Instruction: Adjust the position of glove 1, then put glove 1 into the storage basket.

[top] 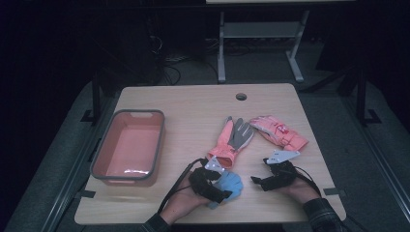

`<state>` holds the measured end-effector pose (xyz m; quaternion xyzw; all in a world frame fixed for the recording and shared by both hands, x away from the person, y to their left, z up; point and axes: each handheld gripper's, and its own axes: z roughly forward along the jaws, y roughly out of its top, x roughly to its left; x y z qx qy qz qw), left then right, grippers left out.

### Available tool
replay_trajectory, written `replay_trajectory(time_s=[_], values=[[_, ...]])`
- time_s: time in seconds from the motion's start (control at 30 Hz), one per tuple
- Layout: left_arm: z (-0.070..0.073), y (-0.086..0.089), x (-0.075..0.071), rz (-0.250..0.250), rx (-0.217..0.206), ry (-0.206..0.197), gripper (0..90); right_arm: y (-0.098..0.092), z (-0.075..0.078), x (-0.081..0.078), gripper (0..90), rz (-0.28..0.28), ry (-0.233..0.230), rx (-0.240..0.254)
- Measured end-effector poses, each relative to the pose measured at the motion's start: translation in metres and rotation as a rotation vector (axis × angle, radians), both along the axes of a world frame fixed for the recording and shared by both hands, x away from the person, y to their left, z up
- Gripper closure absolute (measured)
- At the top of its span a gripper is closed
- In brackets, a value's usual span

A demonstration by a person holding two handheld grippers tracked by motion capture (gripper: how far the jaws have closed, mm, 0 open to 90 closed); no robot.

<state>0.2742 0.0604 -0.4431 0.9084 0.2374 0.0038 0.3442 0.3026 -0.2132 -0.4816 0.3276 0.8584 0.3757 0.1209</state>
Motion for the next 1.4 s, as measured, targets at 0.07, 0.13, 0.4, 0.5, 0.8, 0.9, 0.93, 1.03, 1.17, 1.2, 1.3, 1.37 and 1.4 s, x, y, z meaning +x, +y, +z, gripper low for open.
replay_trajectory(time_s=[0.07, 0.13, 0.4, 0.5, 0.8, 0.9, 0.93, 1.03, 1.17, 1.2, 1.3, 1.37, 1.4], values=[[-0.004, -0.004, -0.002, -0.022, 0.026, -0.012, 16.7, 0.000, 0.000, 0.000, 13.1, 0.002, -0.002, -0.001], [-0.007, -0.006, -0.001, -0.028, 0.034, -0.015, 15.3, 0.000, 0.000, 0.000, 13.1, 0.004, -0.002, -0.002], [-0.017, -0.013, 0.000, -0.027, 0.082, -0.042, 14.5, 0.000, 0.000, 0.000, 13.1, 0.000, 0.002, -0.001], [-0.019, -0.014, -0.001, -0.024, 0.088, -0.060, 14.2, 0.000, 0.000, 0.000, 13.1, 0.001, 0.001, -0.002], [-0.018, -0.012, -0.004, -0.020, 0.112, -0.108, 24.7, 0.000, 0.000, 0.000, 13.1, 0.003, 0.001, -0.001], [-0.018, -0.010, -0.003, -0.015, 0.107, -0.112, 30.4, 0.000, 0.000, 0.000, 13.1, 0.003, 0.002, -0.001], [-0.017, -0.009, -0.002, -0.017, 0.109, -0.111, 33.2, 0.000, 0.000, 0.000, 13.1, 0.003, 0.001, -0.001], [-0.016, -0.008, -0.002, -0.018, 0.106, -0.113, 41.6, 0.000, 0.000, 0.000, 13.1, 0.003, 0.001, -0.002], [-0.016, -0.007, -0.001, -0.021, 0.098, -0.114, 47.4, 0.000, 0.000, 0.000, 13.1, 0.003, 0.001, -0.002], [-0.015, -0.006, 0.000, -0.022, 0.097, -0.113, 55.9, 0.000, 0.000, 0.000, 13.1, 0.003, 0.001, -0.001], [-0.015, -0.005, 0.003, -0.031, 0.093, -0.108, 65.7, 0.000, 0.000, 0.000, 13.1, 0.003, 0.001, -0.002], [-0.014, -0.003, 0.007, -0.029, 0.088, -0.077, 70.0, 0.000, 0.000, 0.000, 13.1, 0.003, 0.001, -0.002], [-0.013, -0.003, 0.008, -0.025, 0.084, -0.068, 71.6, 0.000, 0.000, 0.000, 13.1, 0.003, 0.001, -0.002]])
